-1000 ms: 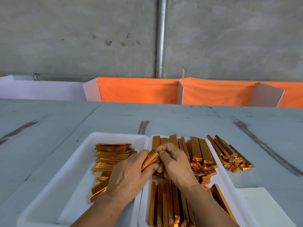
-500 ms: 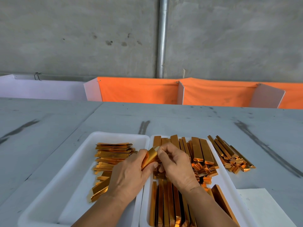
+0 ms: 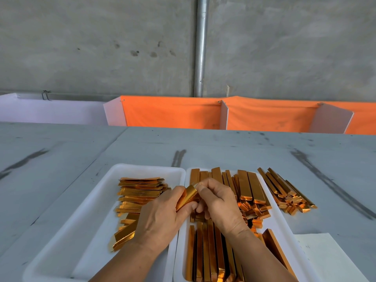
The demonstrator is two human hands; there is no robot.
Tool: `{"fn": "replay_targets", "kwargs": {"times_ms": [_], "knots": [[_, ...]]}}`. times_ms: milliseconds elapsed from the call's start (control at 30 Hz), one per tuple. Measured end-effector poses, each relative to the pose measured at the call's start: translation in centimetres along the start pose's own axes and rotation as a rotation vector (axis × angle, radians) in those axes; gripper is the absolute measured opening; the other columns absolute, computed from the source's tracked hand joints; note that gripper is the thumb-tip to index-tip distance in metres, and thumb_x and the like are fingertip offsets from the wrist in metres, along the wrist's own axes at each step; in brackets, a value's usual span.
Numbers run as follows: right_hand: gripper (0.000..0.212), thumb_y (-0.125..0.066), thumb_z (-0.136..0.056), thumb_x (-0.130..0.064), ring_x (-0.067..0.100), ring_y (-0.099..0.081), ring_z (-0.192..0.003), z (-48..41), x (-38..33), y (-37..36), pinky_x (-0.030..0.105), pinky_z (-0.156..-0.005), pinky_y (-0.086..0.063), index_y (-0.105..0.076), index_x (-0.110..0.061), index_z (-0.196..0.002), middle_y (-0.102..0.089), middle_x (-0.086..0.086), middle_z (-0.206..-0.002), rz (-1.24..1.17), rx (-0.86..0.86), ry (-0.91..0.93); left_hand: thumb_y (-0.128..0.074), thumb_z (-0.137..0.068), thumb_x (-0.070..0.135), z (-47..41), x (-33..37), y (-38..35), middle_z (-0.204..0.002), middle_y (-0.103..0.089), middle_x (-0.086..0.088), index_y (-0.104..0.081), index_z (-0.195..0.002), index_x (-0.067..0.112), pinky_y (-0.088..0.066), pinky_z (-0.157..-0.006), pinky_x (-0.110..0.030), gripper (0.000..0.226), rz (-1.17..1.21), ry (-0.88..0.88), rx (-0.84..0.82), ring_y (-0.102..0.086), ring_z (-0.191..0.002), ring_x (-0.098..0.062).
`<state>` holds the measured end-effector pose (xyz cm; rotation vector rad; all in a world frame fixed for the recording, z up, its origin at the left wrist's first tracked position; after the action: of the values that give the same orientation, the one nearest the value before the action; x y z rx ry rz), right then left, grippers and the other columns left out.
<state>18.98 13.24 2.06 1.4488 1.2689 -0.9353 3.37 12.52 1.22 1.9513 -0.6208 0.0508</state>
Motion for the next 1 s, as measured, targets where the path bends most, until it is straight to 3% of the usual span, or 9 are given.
{"fn": "replay_targets", "kwargs": {"times_ms": [533,700,1000], "knots": [[0.02,-0.05,-0.101,-0.009,0.009,-0.057,-0.046,-0.41,0.35,-0.04,0.017,-0.043,-0.043,-0.063,-0.023,-0.096,-0.061,-0.001,-0.052,0.003,0.049,-0.047,-0.021,-0.081,0.075,-0.06,0.1,0.12,-0.092,-0.049,0.014,-0.043,-0.118,0.037,-0.027,-0.056,-0.011,0.057,-0.083,-0.005,0.006,-0.052,-0.076,-0.006],[0.025,-0.051,-0.1,-0.007,0.01,-0.059,-0.047,-0.34,0.29,0.0,0.014,-0.045,-0.044,-0.061,-0.031,-0.101,-0.061,0.0,-0.054,0.007,0.045,-0.02,-0.029,-0.085,0.073,-0.06,0.07,0.12,-0.094,-0.049,0.014,-0.043,-0.12,0.037,-0.03,-0.059,-0.014,0.053,-0.09,0.012,-0.015,-0.051,-0.077,-0.006],[0.024,-0.058,-0.097,-0.008,0.009,-0.059,-0.05,-0.14,-0.05,0.05,0.016,-0.043,-0.044,-0.068,-0.028,-0.091,-0.065,-0.005,-0.066,-0.003,0.071,0.012,-0.034,-0.086,0.07,-0.05,0.09,0.14,-0.089,-0.048,0.013,-0.045,-0.117,0.035,-0.028,-0.055,-0.013,0.048,-0.071,0.025,-0.005,-0.05,-0.073,-0.006]]}}
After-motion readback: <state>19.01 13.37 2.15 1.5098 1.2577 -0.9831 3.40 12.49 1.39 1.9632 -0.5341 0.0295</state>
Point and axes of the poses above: each hand's wrist, its own z-axis away from the middle knuckle, its own y-axis out of the back of the hand, x = y × z, the point moved 1 cm from there along -z, towards the middle knuckle
